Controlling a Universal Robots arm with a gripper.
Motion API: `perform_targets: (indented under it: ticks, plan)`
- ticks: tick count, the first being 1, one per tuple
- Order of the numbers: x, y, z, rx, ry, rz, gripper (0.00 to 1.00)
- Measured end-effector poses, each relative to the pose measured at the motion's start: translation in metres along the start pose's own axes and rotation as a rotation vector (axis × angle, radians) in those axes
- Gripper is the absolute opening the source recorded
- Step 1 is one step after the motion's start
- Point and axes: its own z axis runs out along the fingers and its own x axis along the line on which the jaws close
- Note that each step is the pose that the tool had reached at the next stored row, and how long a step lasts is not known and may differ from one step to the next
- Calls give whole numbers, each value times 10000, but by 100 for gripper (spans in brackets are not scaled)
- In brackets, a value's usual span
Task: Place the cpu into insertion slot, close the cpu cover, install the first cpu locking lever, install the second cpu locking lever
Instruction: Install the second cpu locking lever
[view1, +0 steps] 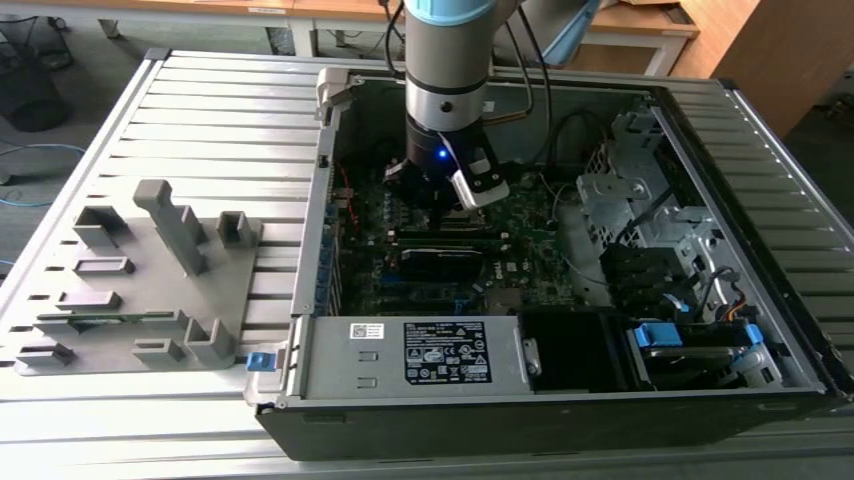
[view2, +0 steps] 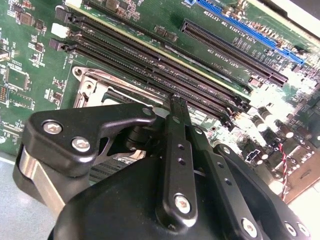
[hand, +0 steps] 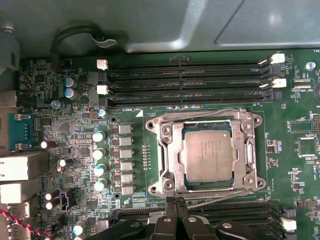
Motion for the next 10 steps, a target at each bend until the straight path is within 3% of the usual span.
perform_targets:
  ticks: [10]
  plan:
    - [15, -1, 2, -1, -1, 1, 10]
